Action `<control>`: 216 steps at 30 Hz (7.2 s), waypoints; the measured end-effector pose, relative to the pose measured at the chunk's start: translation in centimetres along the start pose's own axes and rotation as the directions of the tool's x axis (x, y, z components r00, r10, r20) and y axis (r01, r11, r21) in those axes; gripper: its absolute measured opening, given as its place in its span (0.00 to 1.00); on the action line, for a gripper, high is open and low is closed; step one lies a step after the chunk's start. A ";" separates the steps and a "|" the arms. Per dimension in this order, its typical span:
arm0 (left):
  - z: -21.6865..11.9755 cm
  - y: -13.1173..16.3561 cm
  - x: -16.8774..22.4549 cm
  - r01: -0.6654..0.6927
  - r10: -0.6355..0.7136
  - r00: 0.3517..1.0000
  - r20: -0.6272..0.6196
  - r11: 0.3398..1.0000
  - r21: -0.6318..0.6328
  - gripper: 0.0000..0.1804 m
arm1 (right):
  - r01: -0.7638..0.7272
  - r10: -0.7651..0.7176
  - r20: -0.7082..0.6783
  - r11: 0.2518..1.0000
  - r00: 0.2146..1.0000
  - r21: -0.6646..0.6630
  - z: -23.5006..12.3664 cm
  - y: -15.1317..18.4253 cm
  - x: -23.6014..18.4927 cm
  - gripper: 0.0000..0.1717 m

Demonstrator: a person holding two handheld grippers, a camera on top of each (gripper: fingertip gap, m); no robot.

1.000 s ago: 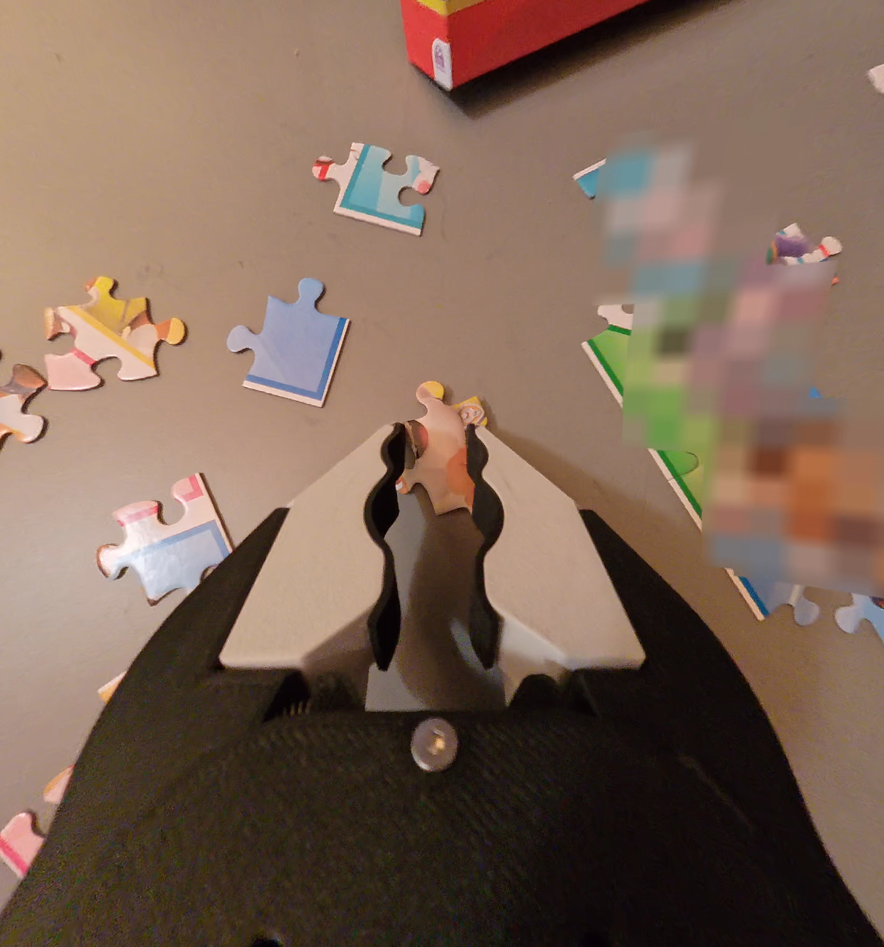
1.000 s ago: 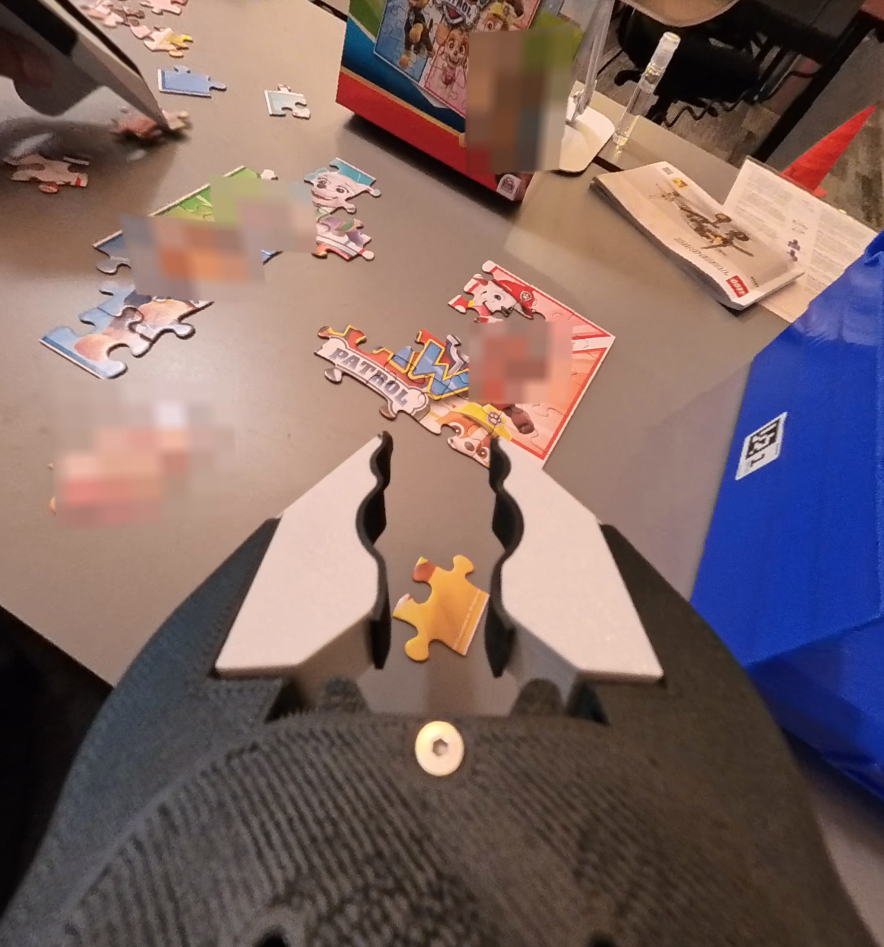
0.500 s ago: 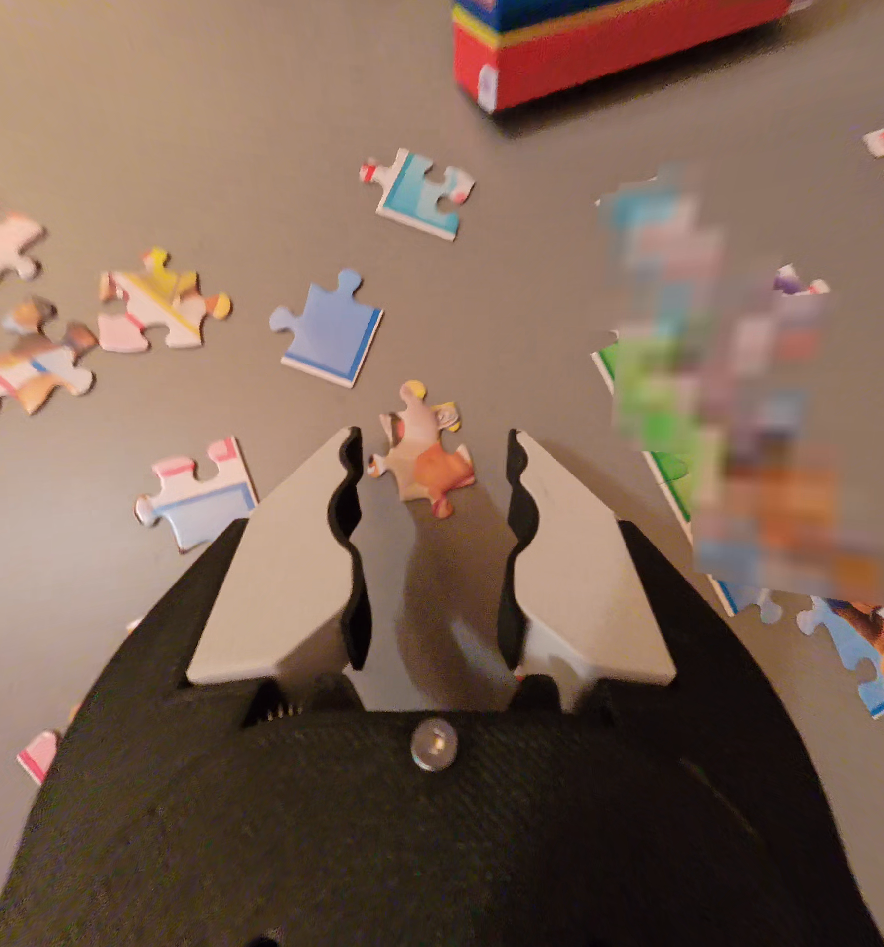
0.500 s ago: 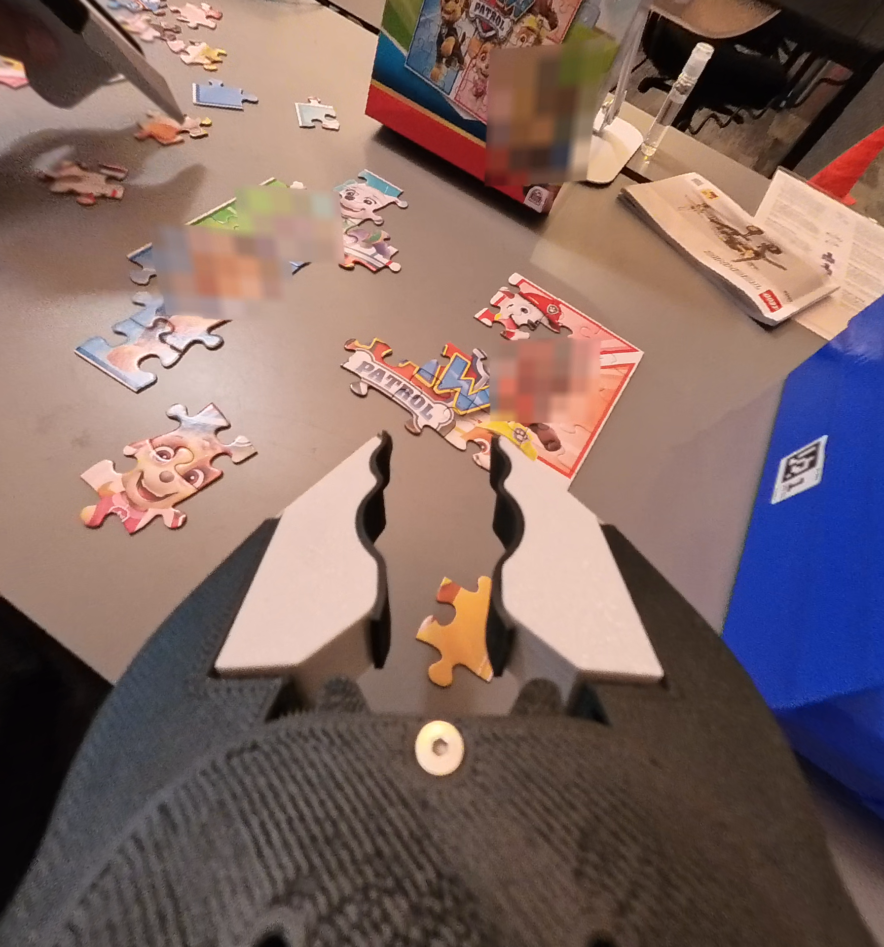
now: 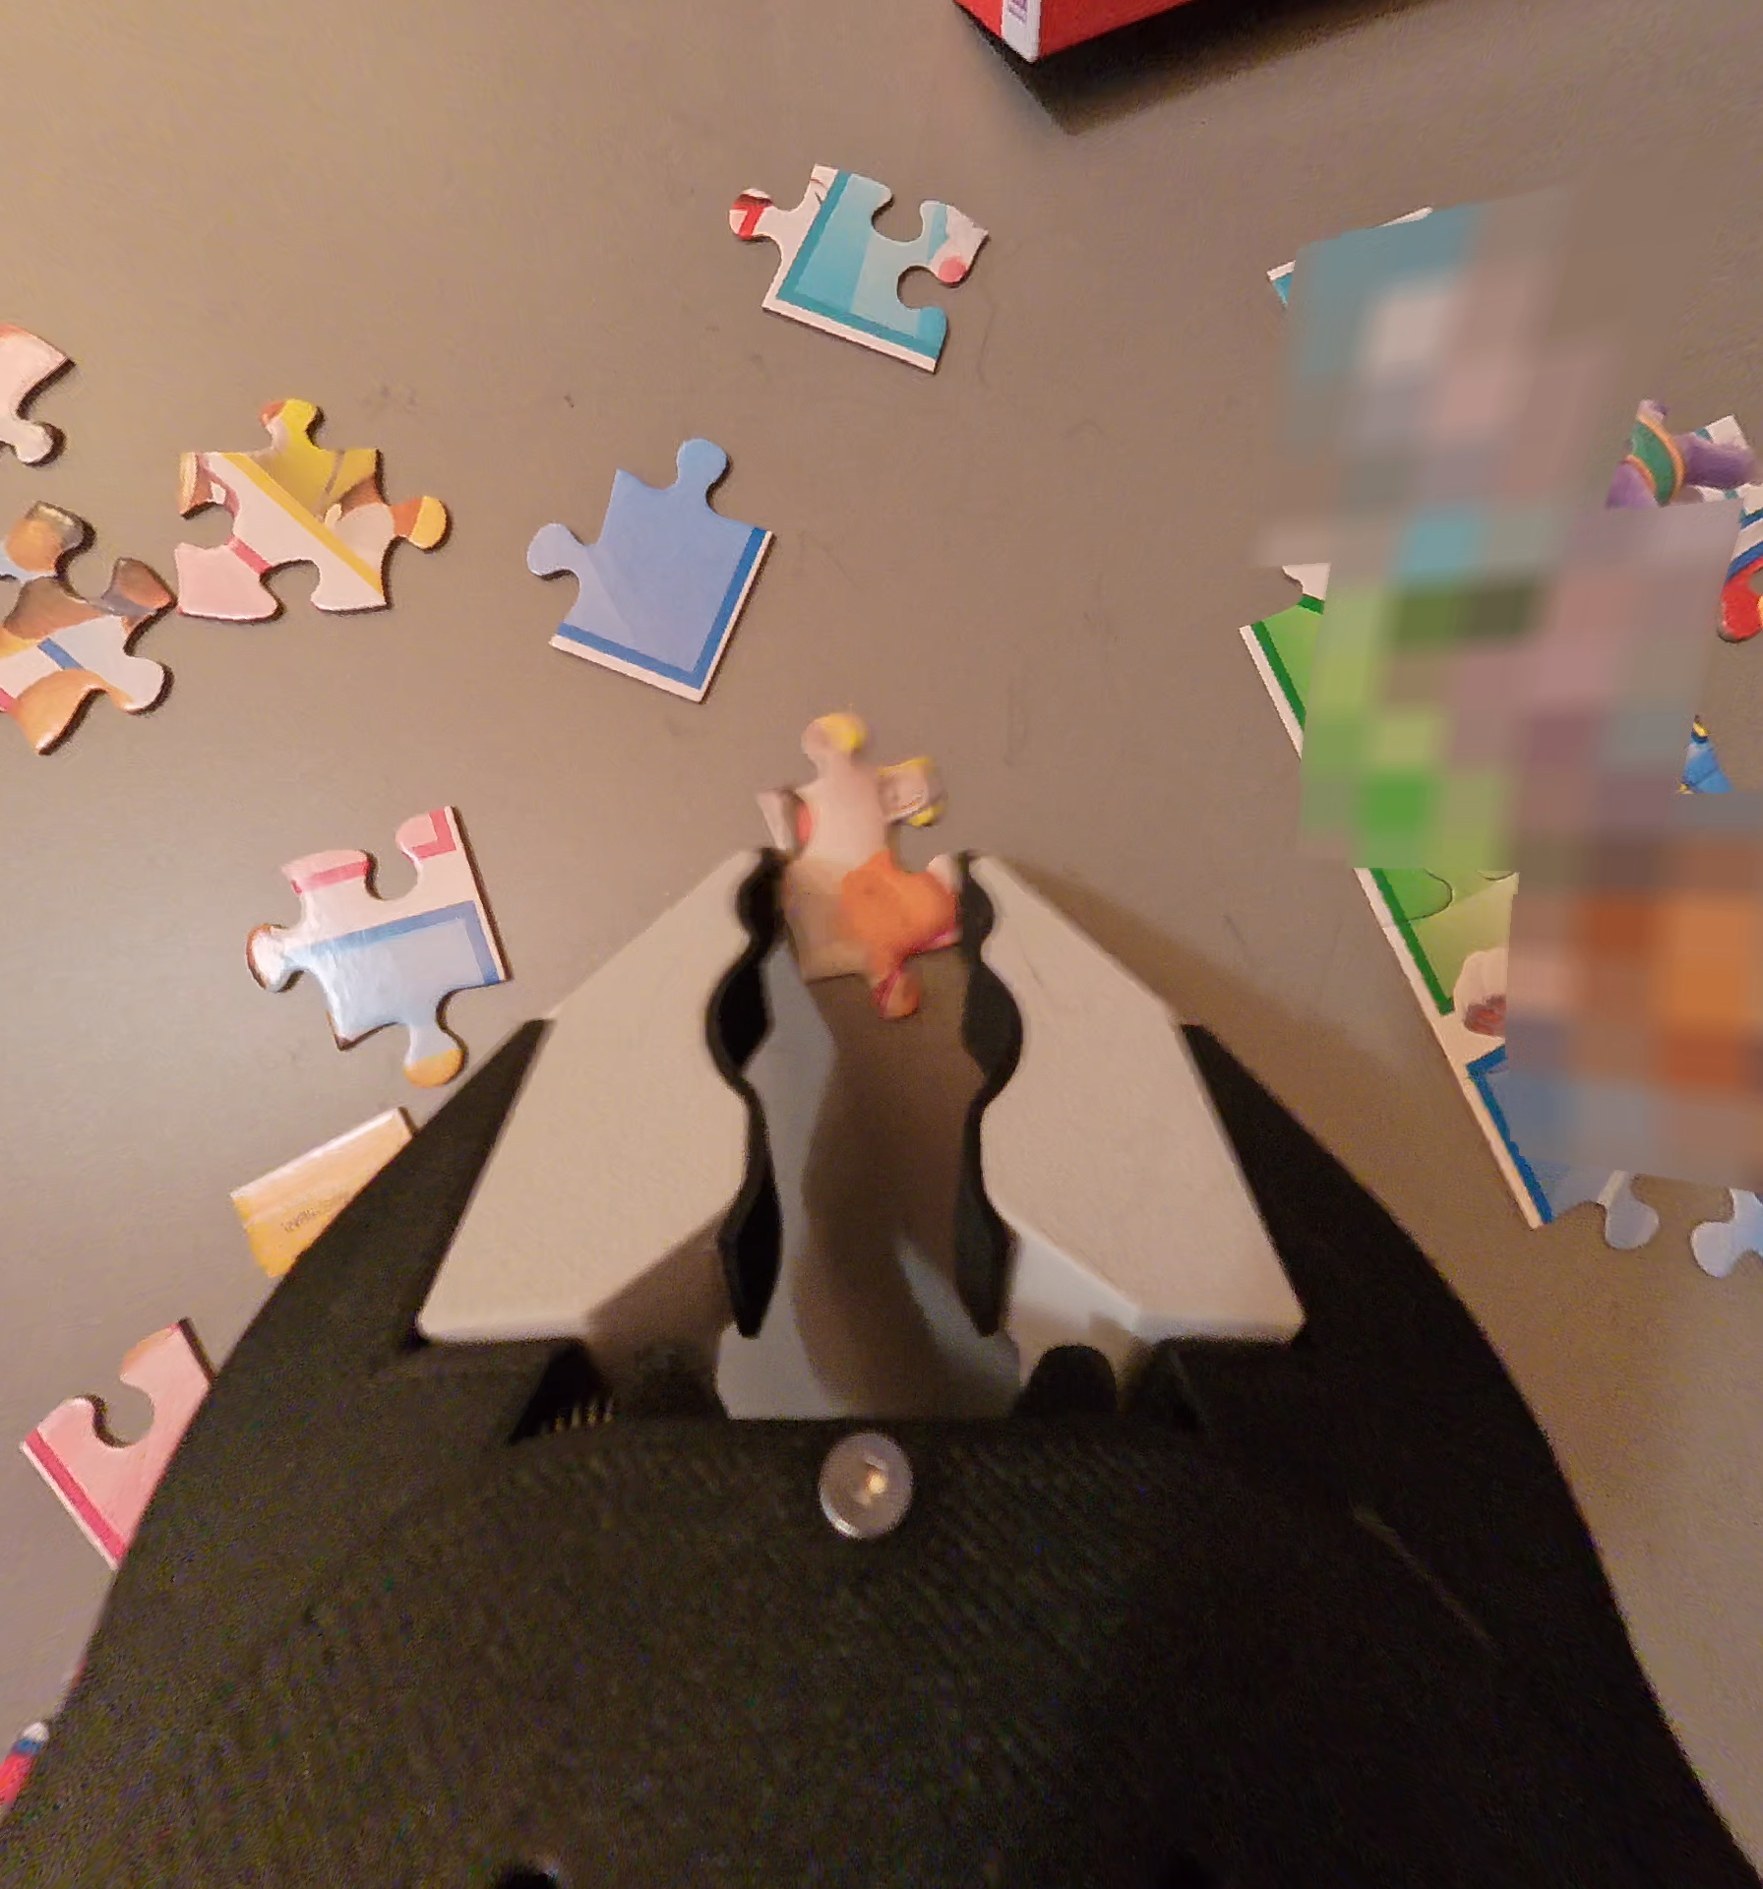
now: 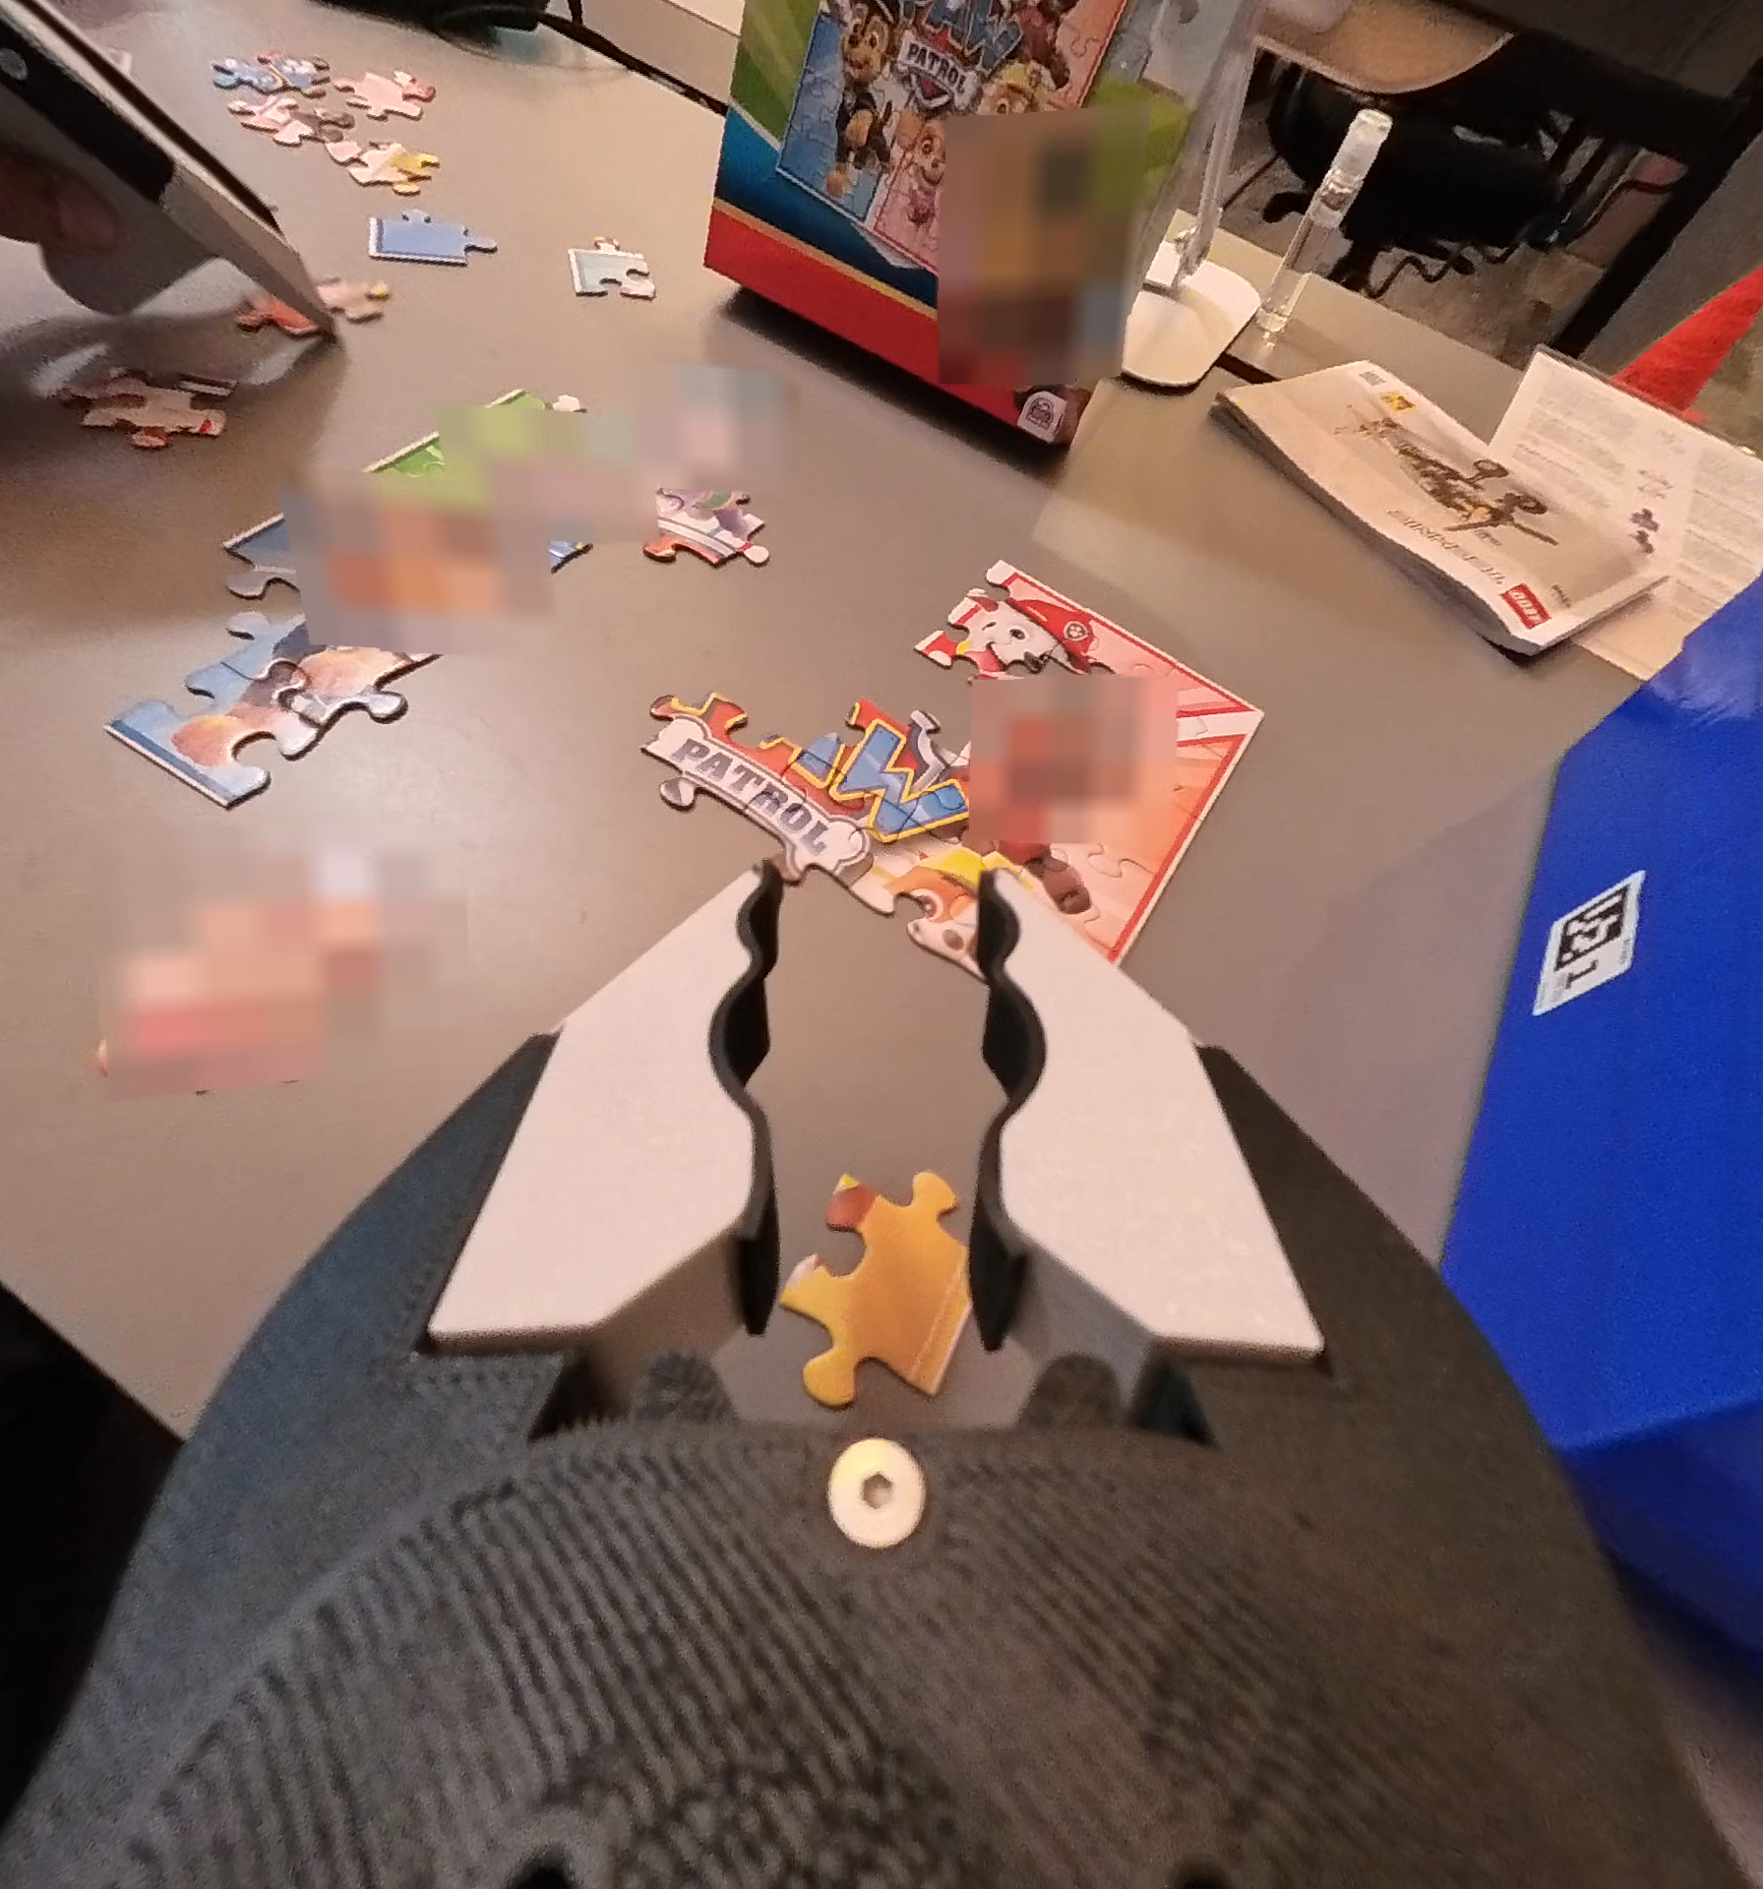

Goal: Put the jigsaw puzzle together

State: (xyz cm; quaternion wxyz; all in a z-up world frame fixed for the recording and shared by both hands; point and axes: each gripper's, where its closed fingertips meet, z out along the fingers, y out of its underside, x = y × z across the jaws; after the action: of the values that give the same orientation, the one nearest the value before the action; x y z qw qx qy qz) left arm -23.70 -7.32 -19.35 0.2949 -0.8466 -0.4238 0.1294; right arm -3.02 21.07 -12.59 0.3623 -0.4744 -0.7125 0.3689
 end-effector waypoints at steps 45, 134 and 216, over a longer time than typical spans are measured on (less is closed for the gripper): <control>-0.2 0.5 7.4 -0.205 0.216 0.942 -0.258 0.976 0.071 0.28 | -0.066 0.069 -0.016 0.987 0.997 0.148 -3.5 -1.3 3.2 0.21; 1.4 -0.9 34.8 -0.559 0.569 0.574 -0.589 0.797 0.226 0.19 | -0.176 0.181 -0.020 0.971 0.983 0.160 -2.4 2.7 6.4 0.22; 2.2 -3.4 32.2 -0.425 0.504 0.701 -0.505 0.863 0.273 0.20 | -0.035 0.056 0.129 0.987 0.990 -0.156 2.4 4.1 5.0 0.00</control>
State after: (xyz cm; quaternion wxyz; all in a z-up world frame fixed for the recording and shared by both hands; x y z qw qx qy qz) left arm -7.37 20.68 -18.03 0.4203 -0.9034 -0.0807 -0.0258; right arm -4.80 26.46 -16.46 0.2678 -0.4913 -0.7503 0.3520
